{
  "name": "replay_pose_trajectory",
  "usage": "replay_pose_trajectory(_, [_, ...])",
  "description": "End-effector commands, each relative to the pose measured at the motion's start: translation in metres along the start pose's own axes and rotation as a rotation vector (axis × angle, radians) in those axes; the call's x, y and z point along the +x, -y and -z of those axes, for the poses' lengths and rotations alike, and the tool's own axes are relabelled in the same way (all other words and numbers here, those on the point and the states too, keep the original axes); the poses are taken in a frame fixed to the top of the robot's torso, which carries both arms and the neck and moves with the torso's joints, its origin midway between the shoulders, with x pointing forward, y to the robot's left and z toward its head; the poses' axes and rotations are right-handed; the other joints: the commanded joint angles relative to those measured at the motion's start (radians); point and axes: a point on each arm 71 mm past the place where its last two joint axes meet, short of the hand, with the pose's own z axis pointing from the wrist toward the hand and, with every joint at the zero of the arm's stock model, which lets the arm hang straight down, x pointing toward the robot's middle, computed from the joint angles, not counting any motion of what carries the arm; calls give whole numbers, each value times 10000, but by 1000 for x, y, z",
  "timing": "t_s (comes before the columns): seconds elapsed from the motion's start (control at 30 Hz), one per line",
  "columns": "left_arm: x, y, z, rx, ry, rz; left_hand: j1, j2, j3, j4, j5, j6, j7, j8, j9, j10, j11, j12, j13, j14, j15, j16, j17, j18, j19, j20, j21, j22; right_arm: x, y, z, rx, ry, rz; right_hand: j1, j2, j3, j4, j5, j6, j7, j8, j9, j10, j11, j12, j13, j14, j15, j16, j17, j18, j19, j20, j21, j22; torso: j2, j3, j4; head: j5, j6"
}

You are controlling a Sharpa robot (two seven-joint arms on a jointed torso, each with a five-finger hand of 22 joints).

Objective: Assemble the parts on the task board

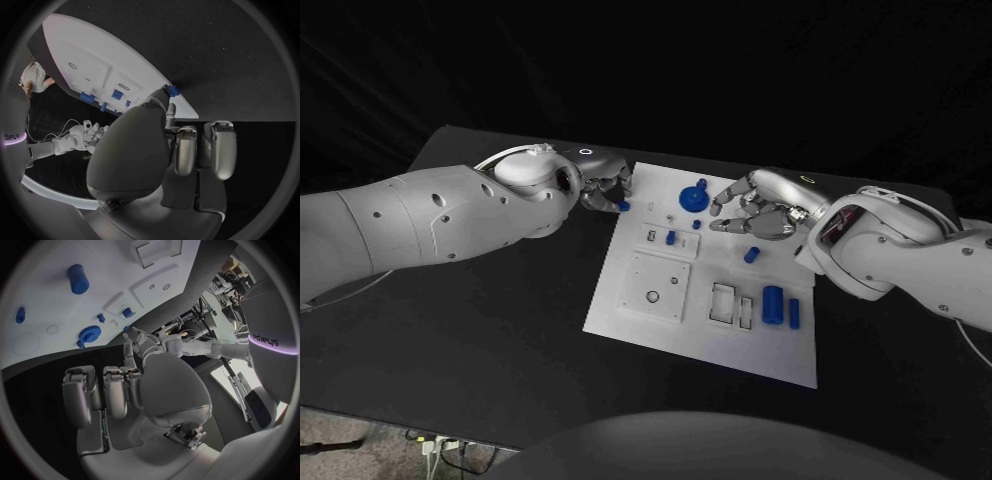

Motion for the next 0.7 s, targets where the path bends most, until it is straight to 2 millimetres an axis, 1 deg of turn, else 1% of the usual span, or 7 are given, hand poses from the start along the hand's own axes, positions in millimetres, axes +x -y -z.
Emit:
replay_pose_trajectory(0.03, [3,0,-1,-100,-358,-85,77,-9,44,-4,-4,96,-7,-48,-14,1058,30,-16,2630,1035,-9,25,2633,-180,729,-13,-21,2459,2,0,0,-3,-184,50,-84,4,-24,65,-89,83,-25,24,-20,1050,29,27,2624,1061,49,34,2629,-63,844,58,14,2531,-4,0,2,-18,0])
replay_pose_trajectory(0.13, [4,0,-2,-139,-453,-99,112,-19,52,-23,-14,113,-12,-56,-19,1058,28,-16,2630,1035,-9,25,2633,-179,725,-13,-26,2457,2,0,1,6,-182,45,-121,3,-51,95,-182,99,-30,27,-33,1050,23,27,2624,1061,42,34,2629,-61,840,52,9,2529,-1,-1,7,-35,0])
replay_pose_trajectory(0.23, [4,0,-4,-160,-498,-118,128,-11,61,-28,-18,141,-13,-53,-19,1058,32,-16,2630,1035,-10,25,2633,-179,727,-12,-24,2458,2,0,1,20,-183,44,-121,3,-52,96,-184,99,-30,27,-33,1050,23,27,2624,1061,42,34,2629,-61,840,52,8,2529,-6,-4,12,-37,0])
replay_pose_trajectory(0.37, [6,0,-6,-168,-555,-142,111,3,59,-7,-53,226,-8,-41,-18,1058,47,-16,2630,1035,-3,25,2633,-178,723,-8,-28,2456,3,1,1,32,-184,40,-126,3,-56,100,-201,101,-31,27,-36,1050,22,27,2624,1061,40,34,2629,-60,838,51,5,2528,-8,0,12,-52,0])
replay_pose_trajectory(0.63, [8,1,-10,-125,-622,-167,105,16,54,1,-132,336,-19,-30,-19,1058,56,-16,2630,1035,7,25,2633,-177,719,0,-33,2454,3,1,2,28,-194,25,-99,24,-64,90,-261,219,-78,96,-13,1050,-10,27,2624,1061,22,34,2629,-53,821,38,-21,2518,-11,2,19,-68,0])
replay_pose_trajectory(0.7, [9,1,-11,-115,-630,-173,162,14,62,-31,-166,438,-44,-9,-14,1058,38,-16,2630,1035,-3,25,2633,-175,714,-2,-39,2452,3,1,2,29,-195,21,-93,25,-69,87,-269,253,-91,119,0,1050,-20,27,2624,1061,14,34,2629,-51,817,33,-26,2516,-18,3,22,-68,0])
